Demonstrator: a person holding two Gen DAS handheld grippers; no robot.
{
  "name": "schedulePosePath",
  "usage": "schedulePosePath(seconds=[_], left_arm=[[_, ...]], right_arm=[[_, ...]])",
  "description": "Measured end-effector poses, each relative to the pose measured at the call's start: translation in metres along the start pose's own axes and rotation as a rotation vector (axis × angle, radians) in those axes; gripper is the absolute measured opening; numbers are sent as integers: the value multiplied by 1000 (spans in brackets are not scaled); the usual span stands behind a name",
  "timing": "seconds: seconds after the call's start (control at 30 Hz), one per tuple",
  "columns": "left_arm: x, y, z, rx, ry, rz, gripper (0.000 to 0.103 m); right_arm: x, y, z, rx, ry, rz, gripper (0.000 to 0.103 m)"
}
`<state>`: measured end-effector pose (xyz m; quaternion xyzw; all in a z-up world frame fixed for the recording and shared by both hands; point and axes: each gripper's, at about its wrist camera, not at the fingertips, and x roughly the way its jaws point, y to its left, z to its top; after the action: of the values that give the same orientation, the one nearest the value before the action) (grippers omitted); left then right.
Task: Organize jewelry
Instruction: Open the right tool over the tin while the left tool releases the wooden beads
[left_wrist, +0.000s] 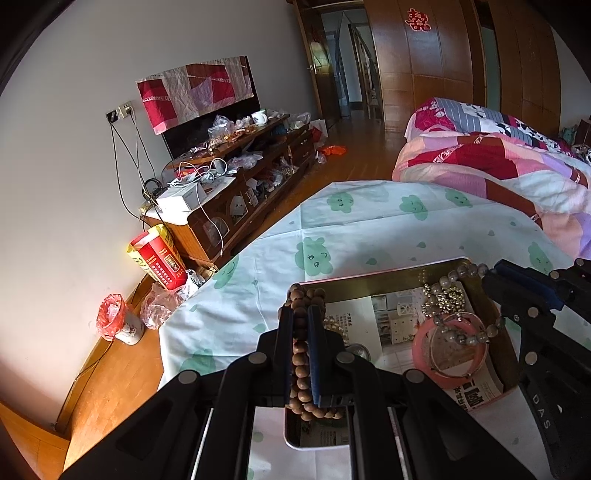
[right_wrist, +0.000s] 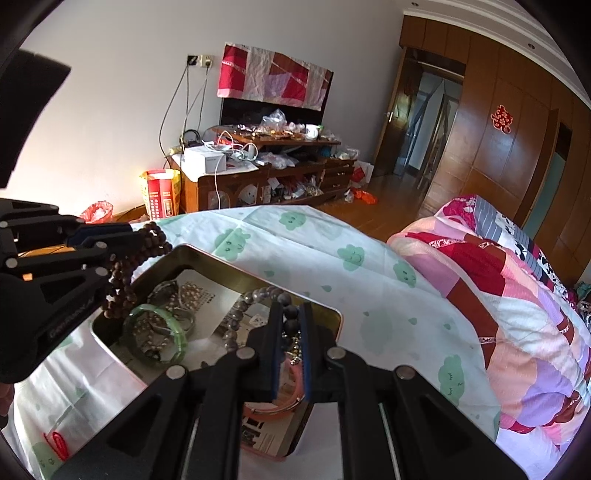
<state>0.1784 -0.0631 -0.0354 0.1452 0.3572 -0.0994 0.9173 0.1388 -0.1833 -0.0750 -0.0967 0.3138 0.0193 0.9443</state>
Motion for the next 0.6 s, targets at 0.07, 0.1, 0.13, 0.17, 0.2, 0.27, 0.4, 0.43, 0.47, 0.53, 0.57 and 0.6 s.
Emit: schedulePosePath(seconds=[0.07,0.1,0.13,0.17,0.2,0.27,0.4,0.43,0.47,0.53,0.57,0.6], left_arm=[[6,-2,-1,3,10,8,7],[10,-2,-1,1,19,7,7],[15,-3,-2,0,29,5,7],[18,-4,-3,-1,36,7,7],[20,-4,-4,0,41,7,7],[25,-6,-6,4,53,7,7],[32,-8,-8,8,67,8,7],[34,-8,-8,11,70,10,7],[34,-8,-8,11,71,10,7],[36,-10,-7,15,72,13,7],[36,-10,-7,16,72,15,7],[37,-11,-7,17,74,14,7]], right_arm=[[5,-1,-1,5,9,1,10],[7,0,-1,8,14,1,10],[10,0,-2,11,20,3,10],[12,0,-2,14,25,6,10],[15,1,-2,12,28,4,10],[19,3,-3,6,35,6,10],[28,5,-6,12,52,9,10],[29,6,-7,14,55,10,10],[30,6,-8,15,57,11,10],[32,7,-9,10,61,9,10],[33,8,-10,9,64,8,10],[33,8,-11,8,66,6,10]])
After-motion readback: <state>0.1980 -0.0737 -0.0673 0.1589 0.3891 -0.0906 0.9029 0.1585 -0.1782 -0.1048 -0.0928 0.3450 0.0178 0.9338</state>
